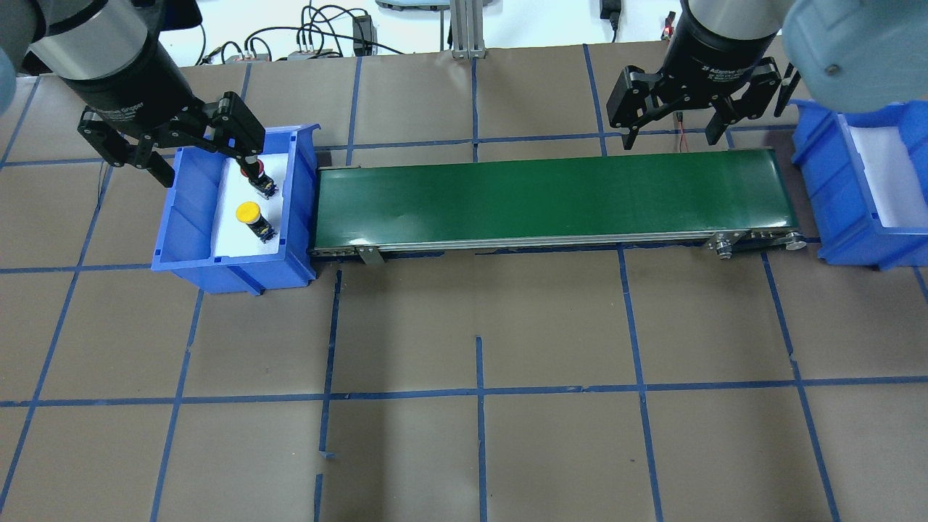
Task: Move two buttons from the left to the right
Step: 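Move the left gripper over the yellow button in the blue bin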
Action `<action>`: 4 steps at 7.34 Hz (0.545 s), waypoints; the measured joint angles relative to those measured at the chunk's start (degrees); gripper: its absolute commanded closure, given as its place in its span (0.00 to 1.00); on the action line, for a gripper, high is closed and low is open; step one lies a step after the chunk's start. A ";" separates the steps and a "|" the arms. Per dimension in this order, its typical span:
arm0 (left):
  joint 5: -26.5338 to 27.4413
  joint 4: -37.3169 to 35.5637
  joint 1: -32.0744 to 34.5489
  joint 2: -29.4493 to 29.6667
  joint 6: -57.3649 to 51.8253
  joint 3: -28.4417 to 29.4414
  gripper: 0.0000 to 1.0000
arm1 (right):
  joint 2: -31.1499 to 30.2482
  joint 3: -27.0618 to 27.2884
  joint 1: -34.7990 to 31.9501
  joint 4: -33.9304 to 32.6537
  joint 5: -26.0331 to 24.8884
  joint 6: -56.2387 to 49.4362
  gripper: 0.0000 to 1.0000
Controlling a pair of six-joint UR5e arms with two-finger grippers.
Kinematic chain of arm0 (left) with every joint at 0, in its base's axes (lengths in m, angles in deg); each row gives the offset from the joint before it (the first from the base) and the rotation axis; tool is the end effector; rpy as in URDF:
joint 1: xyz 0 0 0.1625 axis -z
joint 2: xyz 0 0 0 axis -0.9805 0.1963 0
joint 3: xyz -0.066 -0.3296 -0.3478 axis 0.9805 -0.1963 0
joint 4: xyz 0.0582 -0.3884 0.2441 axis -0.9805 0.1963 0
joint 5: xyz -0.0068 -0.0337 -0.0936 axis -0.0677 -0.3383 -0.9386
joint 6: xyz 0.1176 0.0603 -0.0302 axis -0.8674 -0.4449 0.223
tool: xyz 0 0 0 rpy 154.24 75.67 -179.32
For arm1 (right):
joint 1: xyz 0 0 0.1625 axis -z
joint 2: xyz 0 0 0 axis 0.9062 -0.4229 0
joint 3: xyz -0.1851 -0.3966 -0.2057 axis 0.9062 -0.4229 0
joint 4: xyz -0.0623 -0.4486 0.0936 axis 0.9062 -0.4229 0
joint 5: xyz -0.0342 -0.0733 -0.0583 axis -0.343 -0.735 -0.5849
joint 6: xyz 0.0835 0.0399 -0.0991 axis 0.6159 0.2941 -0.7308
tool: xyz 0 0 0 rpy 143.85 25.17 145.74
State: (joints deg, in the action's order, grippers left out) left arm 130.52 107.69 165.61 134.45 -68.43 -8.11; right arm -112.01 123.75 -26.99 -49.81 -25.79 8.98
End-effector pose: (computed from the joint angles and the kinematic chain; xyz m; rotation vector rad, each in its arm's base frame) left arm -0.1042 -0.5338 0.5405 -0.0720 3.1363 0.0120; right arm 0.1527 -0.5696 0.5174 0.0140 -3.1406 0.0623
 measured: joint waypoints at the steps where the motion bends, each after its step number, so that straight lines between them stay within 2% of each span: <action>1: 0.02 0.03 0.00 0.01 0.00 -0.01 0.00 | 0.01 0.04 0.07 0.03 -0.02 -0.03 0.00; 4: 0.09 -0.30 -0.53 1.31 -0.47 0.29 0.00 | 0.11 0.10 0.32 0.09 -0.05 -0.13 0.00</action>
State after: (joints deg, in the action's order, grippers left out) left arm 130.61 107.39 165.08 135.77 -68.91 -7.82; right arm -111.90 123.85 -26.67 -49.71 -25.84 8.85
